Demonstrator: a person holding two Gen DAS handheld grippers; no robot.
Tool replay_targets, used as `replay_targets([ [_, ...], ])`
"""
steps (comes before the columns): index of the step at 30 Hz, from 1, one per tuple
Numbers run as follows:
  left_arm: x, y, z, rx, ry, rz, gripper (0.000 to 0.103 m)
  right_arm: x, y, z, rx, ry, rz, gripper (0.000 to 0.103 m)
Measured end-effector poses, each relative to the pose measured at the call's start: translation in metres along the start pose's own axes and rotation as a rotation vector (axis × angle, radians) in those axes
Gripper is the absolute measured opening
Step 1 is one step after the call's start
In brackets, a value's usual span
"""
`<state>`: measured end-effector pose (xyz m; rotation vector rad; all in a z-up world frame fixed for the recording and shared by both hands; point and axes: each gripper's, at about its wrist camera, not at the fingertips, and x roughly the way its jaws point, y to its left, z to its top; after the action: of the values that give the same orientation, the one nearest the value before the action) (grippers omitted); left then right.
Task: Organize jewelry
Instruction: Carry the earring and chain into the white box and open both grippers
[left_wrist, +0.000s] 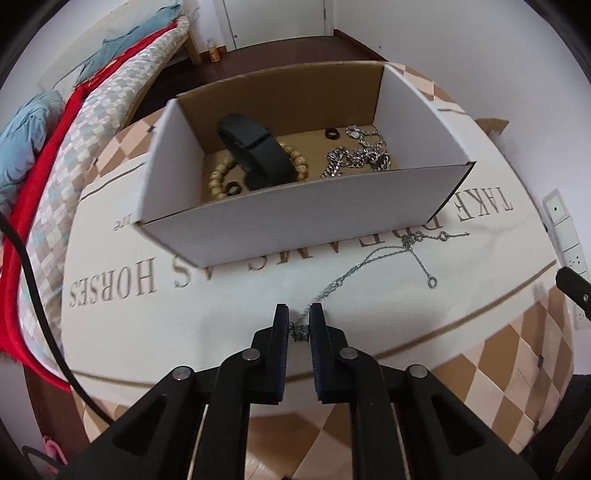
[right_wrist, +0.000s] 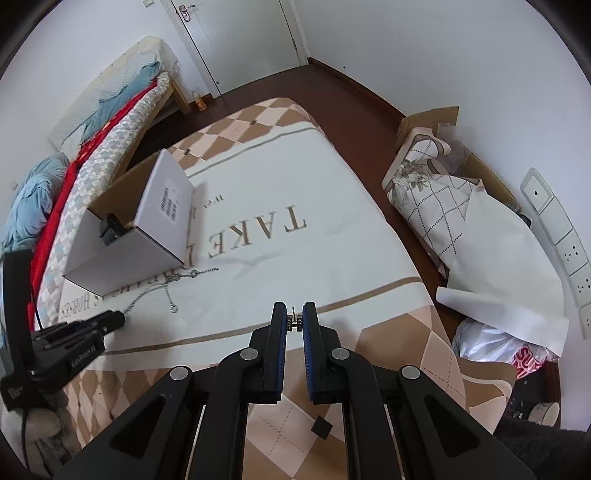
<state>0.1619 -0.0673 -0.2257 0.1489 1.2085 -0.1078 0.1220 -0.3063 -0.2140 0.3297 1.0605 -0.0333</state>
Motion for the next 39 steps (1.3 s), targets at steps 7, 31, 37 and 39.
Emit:
replay_targets([
  [7,-0.056,0.026,-0.005,-0.071,-0.061,-0.051,0.008,-0.026,0.020,0.013,-0.021,-0.041,0.069,0.009],
  [31,-0.216,0.087,0.067,-0.058,-0.304,-0.095,0.008,-0.079,0.105,0.093,-0.140,-0.070,0.251,0.009],
  [37,-0.206,0.088,0.099,-0.025,-0.278,-0.116,0.008,-0.075,0.127,0.122,-0.175,-0.037,0.276,0.009],
  [39,-0.191,0.089,0.108,-0.027,-0.238,-0.136,0.008,-0.068,0.134,0.129,-0.185,-0.007,0.285,0.009],
])
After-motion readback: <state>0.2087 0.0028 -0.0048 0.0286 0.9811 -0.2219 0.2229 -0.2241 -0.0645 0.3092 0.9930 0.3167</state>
